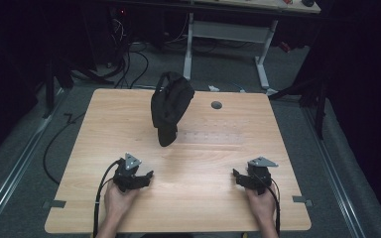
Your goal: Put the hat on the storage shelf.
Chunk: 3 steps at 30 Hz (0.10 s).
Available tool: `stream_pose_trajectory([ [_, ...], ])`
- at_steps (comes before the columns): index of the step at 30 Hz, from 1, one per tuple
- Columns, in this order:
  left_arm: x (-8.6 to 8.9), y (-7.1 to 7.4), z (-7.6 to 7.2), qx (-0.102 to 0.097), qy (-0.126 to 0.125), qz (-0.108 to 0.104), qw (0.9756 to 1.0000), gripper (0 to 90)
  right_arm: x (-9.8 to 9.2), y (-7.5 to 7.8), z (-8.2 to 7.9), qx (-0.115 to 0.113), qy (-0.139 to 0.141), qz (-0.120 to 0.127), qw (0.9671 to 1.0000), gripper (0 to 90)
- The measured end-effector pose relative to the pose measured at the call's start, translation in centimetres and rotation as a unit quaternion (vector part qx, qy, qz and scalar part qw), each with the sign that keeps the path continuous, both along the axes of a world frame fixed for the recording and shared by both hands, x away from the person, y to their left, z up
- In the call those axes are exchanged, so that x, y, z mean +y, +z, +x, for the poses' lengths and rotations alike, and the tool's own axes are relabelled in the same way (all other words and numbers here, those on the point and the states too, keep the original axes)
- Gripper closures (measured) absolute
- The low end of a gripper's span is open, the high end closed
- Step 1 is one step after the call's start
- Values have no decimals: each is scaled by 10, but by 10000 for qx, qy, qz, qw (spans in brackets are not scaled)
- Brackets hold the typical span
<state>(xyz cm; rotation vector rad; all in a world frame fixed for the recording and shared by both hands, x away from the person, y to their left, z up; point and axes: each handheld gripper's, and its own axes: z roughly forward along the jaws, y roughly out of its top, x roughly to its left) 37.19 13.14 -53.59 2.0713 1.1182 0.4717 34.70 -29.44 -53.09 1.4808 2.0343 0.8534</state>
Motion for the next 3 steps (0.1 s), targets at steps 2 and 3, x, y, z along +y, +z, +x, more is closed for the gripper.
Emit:
stream_pose_trajectory([
  [2,0,0,0,3,0,4,10000,278,0,0,0,1,0,0,10000,325],
  [3,0,0,0,2,6,0,10000,277,0,0,0,1,-1,2,10000,324],
])
